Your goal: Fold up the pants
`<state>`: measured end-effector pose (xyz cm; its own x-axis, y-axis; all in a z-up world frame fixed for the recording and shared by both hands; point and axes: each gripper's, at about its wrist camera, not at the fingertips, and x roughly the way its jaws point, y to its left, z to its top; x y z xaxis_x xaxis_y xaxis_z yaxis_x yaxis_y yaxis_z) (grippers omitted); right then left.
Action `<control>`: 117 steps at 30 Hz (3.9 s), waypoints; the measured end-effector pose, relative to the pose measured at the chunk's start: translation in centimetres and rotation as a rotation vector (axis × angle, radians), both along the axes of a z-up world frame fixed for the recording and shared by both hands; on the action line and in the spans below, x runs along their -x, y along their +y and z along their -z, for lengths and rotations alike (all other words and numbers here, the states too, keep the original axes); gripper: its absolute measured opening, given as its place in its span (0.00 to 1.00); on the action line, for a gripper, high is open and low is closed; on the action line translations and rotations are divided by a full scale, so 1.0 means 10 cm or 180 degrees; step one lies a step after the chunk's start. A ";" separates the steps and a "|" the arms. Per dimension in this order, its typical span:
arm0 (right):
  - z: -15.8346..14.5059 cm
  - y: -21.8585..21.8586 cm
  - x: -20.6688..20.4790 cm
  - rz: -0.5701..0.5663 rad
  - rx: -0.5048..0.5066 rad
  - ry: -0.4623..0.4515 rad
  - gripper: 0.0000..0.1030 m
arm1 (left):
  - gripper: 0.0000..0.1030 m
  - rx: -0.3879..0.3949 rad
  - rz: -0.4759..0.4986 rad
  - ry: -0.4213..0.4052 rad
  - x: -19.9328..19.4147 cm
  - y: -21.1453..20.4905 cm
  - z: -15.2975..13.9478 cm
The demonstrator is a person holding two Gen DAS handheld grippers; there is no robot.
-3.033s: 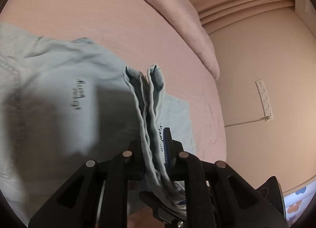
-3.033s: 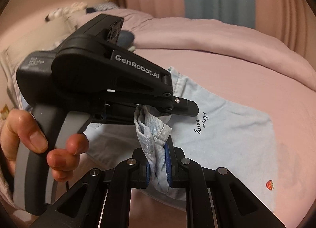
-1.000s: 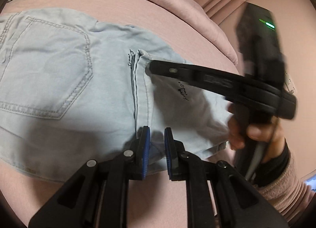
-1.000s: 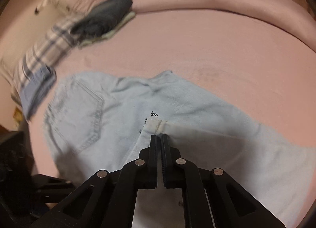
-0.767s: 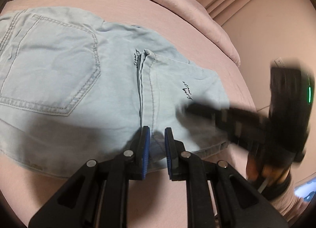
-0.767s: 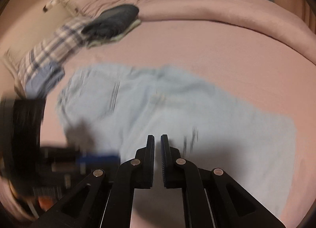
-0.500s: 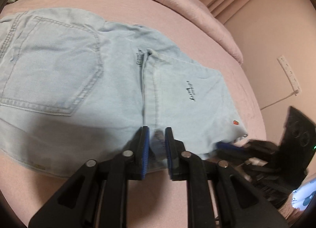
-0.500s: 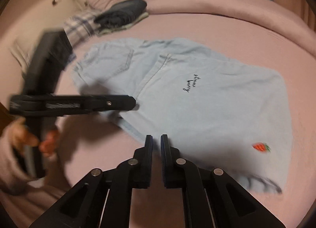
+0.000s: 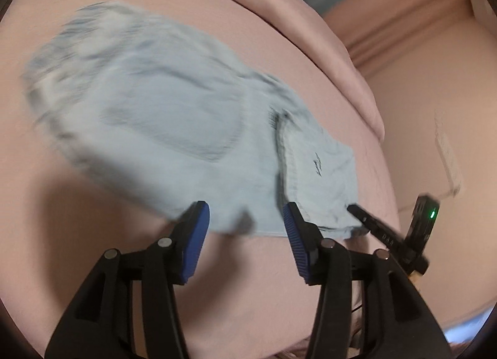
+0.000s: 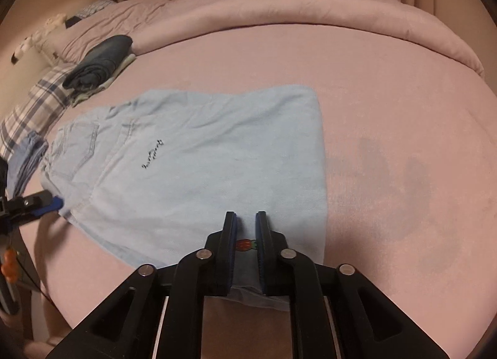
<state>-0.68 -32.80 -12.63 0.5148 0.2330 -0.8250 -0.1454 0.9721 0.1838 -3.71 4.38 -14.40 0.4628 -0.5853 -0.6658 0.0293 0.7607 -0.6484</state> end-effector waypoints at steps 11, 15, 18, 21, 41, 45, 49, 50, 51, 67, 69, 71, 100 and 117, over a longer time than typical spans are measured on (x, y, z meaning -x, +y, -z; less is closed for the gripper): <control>-0.14 0.67 -0.06 -0.0588 -0.0250 -0.0177 0.19 | 0.57 0.0729 -0.1038 0.0326 0.19 0.86 0.28; -0.16 0.87 -0.08 -0.0739 -0.0296 -0.0176 0.19 | 0.58 0.0805 -0.1206 0.0323 0.07 0.95 0.30; -0.19 0.94 -0.01 -0.0781 -0.0290 -0.0174 0.19 | 0.62 0.0893 -0.1327 0.0279 -0.05 1.02 0.31; -0.22 1.00 -0.03 -0.0826 -0.0298 -0.0164 0.19 | 0.65 0.0992 -0.1414 0.0270 -0.15 1.05 0.31; 0.14 1.65 -1.02 -0.0729 0.0136 0.0167 0.19 | 0.22 0.0132 -0.1192 -0.0084 -0.35 0.82 0.05; 0.05 1.56 -0.94 -0.0761 0.0036 0.0237 0.19 | 0.22 -0.0009 -0.1141 -0.0093 -0.37 0.79 0.04; -0.11 1.46 -0.64 -0.0817 0.0039 0.0114 0.19 | 0.22 -0.0082 -0.1117 -0.0121 -0.35 0.77 0.02; -0.15 1.45 -0.54 -0.0866 0.0013 0.0094 0.19 | 0.22 -0.0097 -0.1113 -0.0128 -0.35 0.77 0.01; -0.17 1.44 -0.46 -0.0926 -0.0032 0.0093 0.19 | 0.22 -0.0117 -0.1108 -0.0138 -0.36 0.76 0.00; -0.01 1.23 -0.14 -0.0898 -0.0813 0.0366 0.30 | 0.22 -0.0505 -0.0754 -0.0594 -0.34 0.39 -0.48; 0.03 1.05 -0.16 -0.0677 -0.1154 0.0416 0.41 | 0.22 -0.0559 -0.0649 -0.0719 -0.34 0.26 -0.60; 0.05 0.89 -0.20 -0.0508 -0.1477 0.0457 0.42 | 0.22 -0.0604 -0.0512 -0.0841 -0.34 0.11 -0.70; 0.52 -0.17 -0.04 0.0816 -0.3927 0.0508 0.70 | 0.70 -0.0776 0.0893 -0.0529 -0.40 -0.98 -0.18; -0.01 0.38 -0.46 0.0469 -0.1673 0.0275 0.22 | 0.70 -0.0622 0.0288 -0.0160 -0.37 -0.38 0.07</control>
